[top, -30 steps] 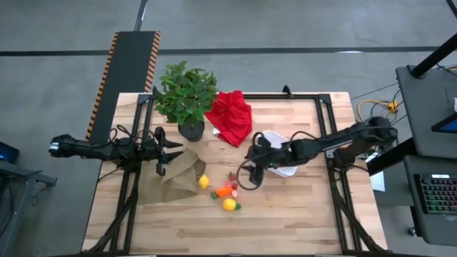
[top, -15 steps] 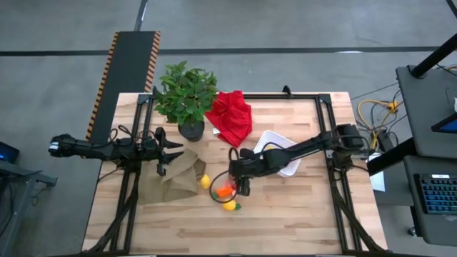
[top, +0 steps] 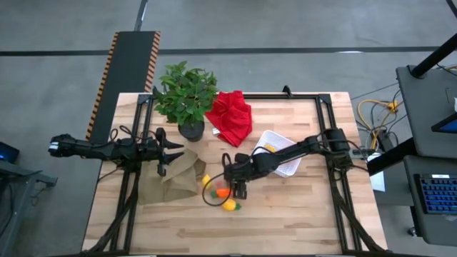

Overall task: Pick and placing Produce into tupperware
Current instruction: Put the red raspberry into the white bin

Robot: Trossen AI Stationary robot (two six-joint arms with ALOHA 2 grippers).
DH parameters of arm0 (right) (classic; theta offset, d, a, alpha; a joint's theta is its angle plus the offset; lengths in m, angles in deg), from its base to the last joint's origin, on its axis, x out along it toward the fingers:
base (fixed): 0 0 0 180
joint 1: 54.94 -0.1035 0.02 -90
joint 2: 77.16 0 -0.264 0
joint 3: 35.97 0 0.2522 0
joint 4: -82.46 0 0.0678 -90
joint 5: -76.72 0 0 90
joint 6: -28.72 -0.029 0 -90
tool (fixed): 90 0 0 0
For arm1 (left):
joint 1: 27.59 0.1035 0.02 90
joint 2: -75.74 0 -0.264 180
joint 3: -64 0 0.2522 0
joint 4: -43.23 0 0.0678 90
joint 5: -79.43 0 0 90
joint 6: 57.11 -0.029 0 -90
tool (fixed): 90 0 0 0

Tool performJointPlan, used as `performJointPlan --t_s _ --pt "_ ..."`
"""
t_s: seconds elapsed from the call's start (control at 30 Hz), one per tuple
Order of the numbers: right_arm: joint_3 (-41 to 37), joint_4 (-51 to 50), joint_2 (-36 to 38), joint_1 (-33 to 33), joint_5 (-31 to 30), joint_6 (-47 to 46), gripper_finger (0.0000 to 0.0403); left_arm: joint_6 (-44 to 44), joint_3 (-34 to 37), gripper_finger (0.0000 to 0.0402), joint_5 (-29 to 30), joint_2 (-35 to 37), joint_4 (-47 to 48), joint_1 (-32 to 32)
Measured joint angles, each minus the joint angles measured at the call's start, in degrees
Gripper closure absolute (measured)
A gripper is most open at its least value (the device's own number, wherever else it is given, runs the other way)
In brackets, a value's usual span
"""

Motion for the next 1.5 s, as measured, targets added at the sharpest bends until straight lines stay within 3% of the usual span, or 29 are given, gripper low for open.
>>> performJointPlan --t_s 0.7,1.07,1.33,1.5 --pt "0.8 -0.1 -0.1 0.1 0.0 1.1 0.0191 0.0 0.0 0.0281 -0.1 0.0 0.0 0.0" --pt "3.1 1.1 0.1 0.0 0.0 9.9 0.0192 0.0 0.0 0.0281 0.1 0.0 0.0 0.0" --pt "3.2 10.3 0.1 0.0 -0.2 13.0 0.0191 0.0 0.0 0.0281 0.0 0.0 0.0 0.0" --pt "6.3 9.2 0.1 0.0 0.6 16.0 0.0162 0.0 0.0 0.0281 0.0 0.0 0.0 0.0"
